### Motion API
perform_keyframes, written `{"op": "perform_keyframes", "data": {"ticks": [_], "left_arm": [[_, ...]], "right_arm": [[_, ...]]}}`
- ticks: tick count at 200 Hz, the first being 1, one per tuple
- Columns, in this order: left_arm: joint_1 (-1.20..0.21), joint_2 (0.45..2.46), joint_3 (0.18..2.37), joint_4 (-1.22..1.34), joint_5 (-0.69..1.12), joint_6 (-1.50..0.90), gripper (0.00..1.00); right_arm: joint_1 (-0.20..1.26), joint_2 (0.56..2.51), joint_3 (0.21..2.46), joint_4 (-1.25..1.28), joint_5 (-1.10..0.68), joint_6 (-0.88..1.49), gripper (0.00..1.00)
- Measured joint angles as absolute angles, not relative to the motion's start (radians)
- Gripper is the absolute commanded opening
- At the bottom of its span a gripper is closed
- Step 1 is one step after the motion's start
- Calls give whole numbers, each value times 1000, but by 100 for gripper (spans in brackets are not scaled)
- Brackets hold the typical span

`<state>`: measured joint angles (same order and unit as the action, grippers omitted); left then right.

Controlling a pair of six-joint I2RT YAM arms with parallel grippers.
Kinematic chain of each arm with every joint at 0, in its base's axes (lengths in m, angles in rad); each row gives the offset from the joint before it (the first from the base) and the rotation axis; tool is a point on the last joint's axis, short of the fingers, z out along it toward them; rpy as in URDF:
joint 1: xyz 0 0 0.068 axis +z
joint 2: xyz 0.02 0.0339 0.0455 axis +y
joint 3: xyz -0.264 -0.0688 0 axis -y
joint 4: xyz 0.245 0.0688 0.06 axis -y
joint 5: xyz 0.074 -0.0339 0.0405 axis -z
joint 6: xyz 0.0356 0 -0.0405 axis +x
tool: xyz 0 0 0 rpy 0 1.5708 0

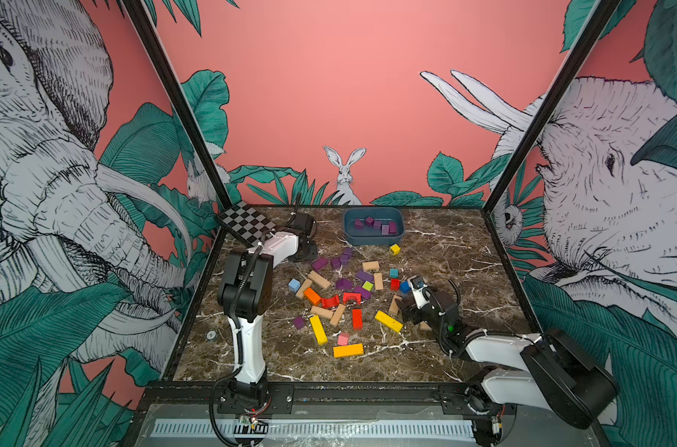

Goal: Pick purple bricks into the storage bin
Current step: Pick up the building block from the center of the board, then place the building block in the storage box.

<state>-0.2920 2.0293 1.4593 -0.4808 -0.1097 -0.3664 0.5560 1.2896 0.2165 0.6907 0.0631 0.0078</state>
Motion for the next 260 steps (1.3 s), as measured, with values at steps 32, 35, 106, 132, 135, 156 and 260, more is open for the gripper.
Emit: {"op": "perform_keyframes", "data": {"ticks": [32, 35, 106, 132, 135, 156, 260], "left_arm": [[-292, 2029, 1485, -503, -141, -339, 36], [-292, 2029, 1488, -505, -142, -336, 35], [-326, 2030, 1633, -583, -187, -267, 31], [-374, 2051, 1790, -604, -200, -243, 31], [-380, 2055, 1808, -605, -200, -241, 31], [-424, 2106, 1937, -608, -204, -226, 32], [-558, 2486, 2380, -645, -159, -211, 33]], "right_arm": [[556, 1290, 216, 691, 63, 8, 99], [556, 1290, 216, 691, 63, 8, 99], [556, 1290, 216, 690, 63, 8, 99], [556, 1290, 216, 690, 63, 8, 99], [556, 1290, 216, 690, 63, 8, 99], [556, 1290, 216, 690, 63, 7, 99], [556, 1290, 216, 690, 52, 7, 99]]}}
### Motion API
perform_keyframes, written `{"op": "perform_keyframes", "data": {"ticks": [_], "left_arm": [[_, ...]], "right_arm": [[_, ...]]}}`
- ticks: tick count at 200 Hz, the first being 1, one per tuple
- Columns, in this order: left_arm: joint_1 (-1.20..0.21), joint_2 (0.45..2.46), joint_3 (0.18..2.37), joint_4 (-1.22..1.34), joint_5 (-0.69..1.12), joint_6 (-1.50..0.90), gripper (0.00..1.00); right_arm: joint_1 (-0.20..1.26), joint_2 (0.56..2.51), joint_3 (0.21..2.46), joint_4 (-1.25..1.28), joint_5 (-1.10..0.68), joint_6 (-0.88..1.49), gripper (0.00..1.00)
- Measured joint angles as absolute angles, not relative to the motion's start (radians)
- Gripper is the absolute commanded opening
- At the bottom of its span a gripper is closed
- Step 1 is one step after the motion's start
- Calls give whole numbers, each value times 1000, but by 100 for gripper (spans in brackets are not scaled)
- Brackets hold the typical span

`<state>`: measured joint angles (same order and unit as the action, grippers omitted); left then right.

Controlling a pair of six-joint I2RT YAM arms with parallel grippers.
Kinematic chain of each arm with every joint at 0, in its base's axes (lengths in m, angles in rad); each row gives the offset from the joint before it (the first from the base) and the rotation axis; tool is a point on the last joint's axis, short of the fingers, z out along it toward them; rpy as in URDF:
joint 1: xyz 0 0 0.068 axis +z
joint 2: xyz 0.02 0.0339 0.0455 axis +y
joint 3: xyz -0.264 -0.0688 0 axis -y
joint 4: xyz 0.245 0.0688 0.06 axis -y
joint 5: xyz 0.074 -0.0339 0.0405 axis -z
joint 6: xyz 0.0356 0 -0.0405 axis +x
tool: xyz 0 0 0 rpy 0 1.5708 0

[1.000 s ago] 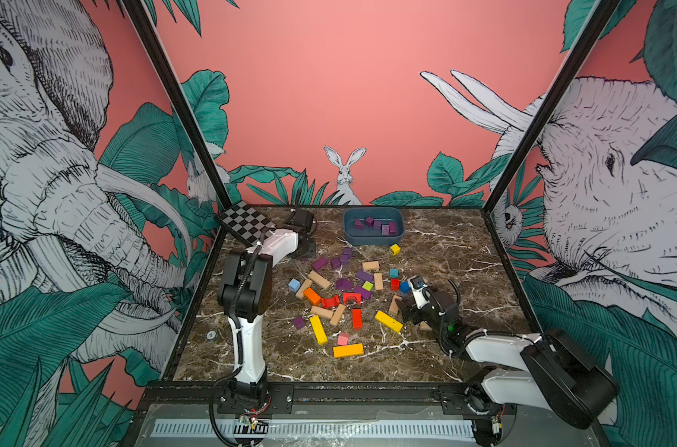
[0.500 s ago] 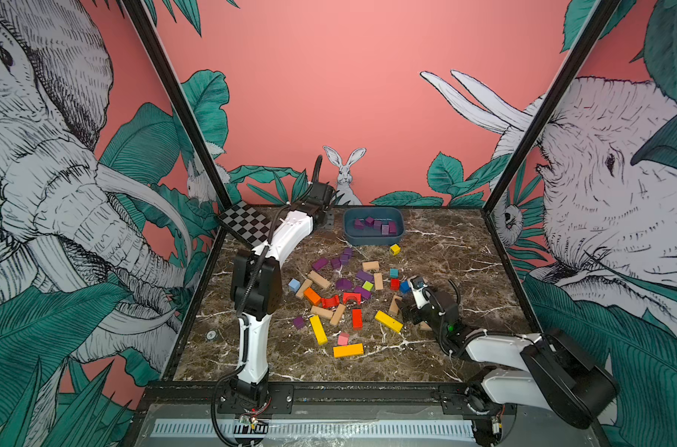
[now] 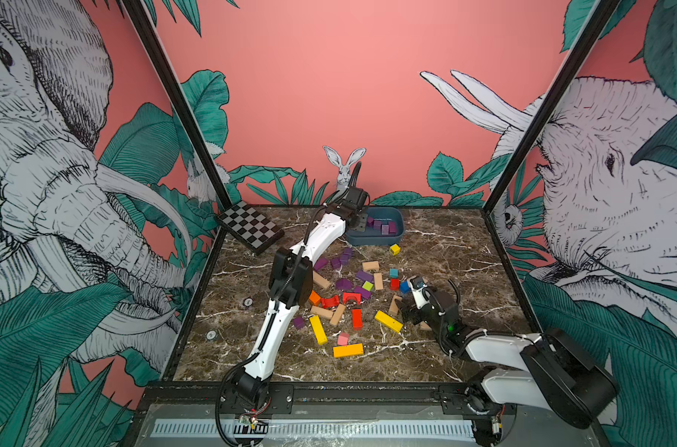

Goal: Pick purple bricks into the storage bin
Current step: Place the building block in the storage box.

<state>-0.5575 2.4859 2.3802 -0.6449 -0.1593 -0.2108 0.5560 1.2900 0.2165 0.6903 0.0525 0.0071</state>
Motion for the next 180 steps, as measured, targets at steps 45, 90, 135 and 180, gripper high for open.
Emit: {"op": "perform_keyframes", "data": {"ticks": [45, 90, 135, 180], "left_arm": [[-554, 2544, 2434, -627, -170, -207, 39], [-553, 2567, 2438, -576, -196, -190, 42], [-553, 2598, 2440, -546, -204, -186, 46], [-553, 2599, 2439, -531, -199, -121, 82]], "right_arm": [[556, 1290, 216, 690, 48, 7, 99], [556, 1290, 216, 690, 48, 7, 99], [556, 1290, 216, 690, 48, 7, 99], [556, 1290, 216, 690, 48, 7, 99]]}}
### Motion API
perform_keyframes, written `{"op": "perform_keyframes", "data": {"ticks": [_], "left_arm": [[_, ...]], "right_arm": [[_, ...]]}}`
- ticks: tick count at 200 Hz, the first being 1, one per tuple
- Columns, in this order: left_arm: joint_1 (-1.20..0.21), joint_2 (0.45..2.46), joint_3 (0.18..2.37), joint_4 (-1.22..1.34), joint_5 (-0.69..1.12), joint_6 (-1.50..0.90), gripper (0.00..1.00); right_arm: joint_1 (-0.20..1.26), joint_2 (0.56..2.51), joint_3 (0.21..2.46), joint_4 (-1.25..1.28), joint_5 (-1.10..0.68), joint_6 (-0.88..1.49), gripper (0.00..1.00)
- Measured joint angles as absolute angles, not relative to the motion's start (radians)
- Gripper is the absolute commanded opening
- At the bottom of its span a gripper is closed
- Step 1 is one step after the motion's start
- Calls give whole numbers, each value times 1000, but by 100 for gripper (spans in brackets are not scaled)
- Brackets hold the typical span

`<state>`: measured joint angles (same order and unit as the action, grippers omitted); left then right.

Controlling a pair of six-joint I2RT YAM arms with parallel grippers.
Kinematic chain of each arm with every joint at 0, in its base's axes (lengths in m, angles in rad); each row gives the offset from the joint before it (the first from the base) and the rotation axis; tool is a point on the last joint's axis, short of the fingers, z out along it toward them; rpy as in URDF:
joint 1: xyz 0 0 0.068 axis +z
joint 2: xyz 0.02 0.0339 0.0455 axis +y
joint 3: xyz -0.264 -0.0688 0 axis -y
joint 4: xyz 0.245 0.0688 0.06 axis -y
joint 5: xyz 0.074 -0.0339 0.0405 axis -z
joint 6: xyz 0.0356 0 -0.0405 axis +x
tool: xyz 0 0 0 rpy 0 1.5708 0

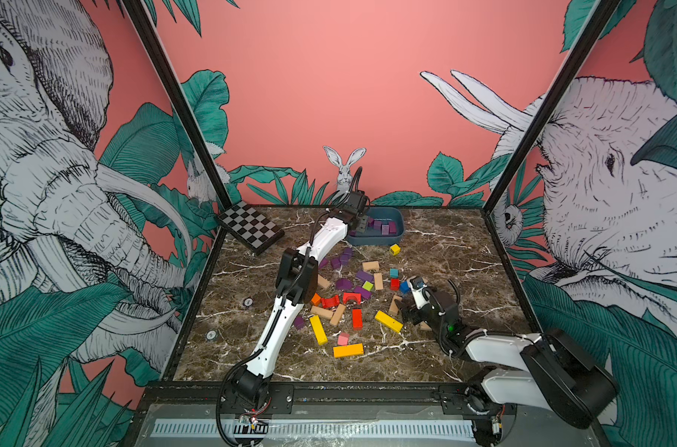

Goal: Pick purple bricks into the storage bin
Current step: Place the building block in the storage box, then pick up the building block from the center of the board.

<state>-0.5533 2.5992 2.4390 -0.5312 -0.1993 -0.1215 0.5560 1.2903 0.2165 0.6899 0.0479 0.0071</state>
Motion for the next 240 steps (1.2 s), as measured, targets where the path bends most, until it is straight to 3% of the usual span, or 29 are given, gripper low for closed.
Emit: {"op": "perform_keyframes", "data": {"ticks": [28, 128, 199, 240], "left_arm": [[-555, 2540, 2358, -506, -204, -73, 99], [-562, 2017, 1783, -440, -68, 40, 99], [-562, 2017, 1571, -457, 29, 47, 94], [-558, 2068, 1607, -433, 87, 30, 81]], "right_arm": [[556, 1291, 216, 690, 48, 7, 99], [556, 1295, 216, 687, 47, 7, 99], [556, 1298, 233, 675, 43, 4, 99], [556, 1302, 233, 672, 40, 0, 99]]}}
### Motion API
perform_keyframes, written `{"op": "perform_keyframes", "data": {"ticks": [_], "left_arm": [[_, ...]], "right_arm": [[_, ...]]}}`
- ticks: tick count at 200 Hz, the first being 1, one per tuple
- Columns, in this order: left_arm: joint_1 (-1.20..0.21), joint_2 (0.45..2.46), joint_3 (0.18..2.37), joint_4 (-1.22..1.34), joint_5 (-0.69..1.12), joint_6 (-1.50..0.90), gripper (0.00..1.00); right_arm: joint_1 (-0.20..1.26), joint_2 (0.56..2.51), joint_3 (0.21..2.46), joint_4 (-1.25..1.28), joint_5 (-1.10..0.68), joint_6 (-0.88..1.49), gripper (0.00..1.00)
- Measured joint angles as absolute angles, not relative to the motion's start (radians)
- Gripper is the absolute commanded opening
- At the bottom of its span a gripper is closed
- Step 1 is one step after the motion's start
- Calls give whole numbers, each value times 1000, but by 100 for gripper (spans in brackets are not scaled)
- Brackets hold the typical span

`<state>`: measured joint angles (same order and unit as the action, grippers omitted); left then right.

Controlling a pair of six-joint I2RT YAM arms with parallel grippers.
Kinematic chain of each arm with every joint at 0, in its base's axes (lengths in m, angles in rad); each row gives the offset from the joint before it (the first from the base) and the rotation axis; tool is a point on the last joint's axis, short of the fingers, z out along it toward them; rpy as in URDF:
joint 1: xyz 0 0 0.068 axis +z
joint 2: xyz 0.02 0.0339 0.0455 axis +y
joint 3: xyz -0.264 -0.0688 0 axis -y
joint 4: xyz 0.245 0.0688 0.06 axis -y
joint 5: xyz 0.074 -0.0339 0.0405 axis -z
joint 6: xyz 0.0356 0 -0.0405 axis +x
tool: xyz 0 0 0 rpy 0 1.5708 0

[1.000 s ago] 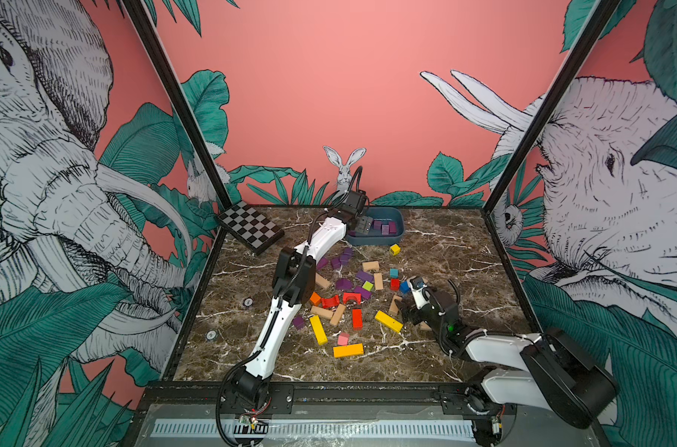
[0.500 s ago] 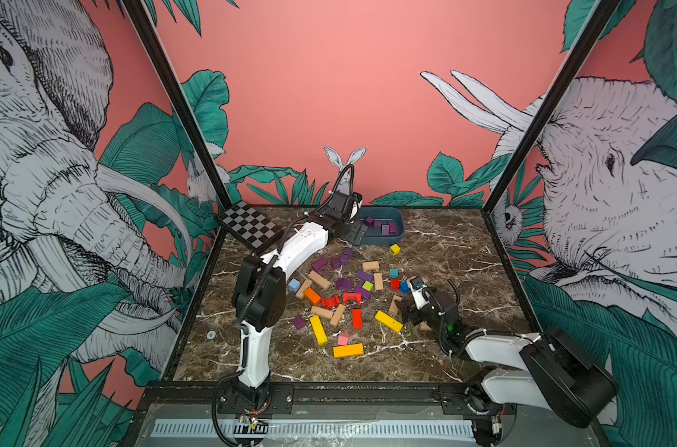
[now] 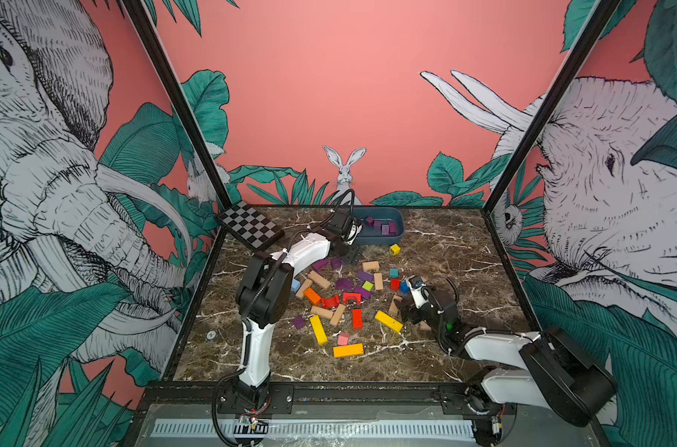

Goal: Pick purple bricks into the storage bin
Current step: Pick up the building block from the center of the board.

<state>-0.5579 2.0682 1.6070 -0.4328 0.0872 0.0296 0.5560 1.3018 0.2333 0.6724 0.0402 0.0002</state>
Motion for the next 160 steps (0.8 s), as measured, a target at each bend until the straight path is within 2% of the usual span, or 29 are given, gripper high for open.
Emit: {"op": "perform_keyframes", "data": {"ticks": [47, 109, 160], "left_arm": [[-548, 2156, 1669, -436, 101, 6, 73], [-531, 2173, 1685, -447, 93, -17, 63], [-527, 2197, 1711, -456, 86, -19, 48]], "right_arm": [[556, 1303, 233, 672, 40, -1, 99], [556, 1303, 233, 672, 40, -3, 99], [556, 1303, 233, 672, 40, -3, 99]]}}
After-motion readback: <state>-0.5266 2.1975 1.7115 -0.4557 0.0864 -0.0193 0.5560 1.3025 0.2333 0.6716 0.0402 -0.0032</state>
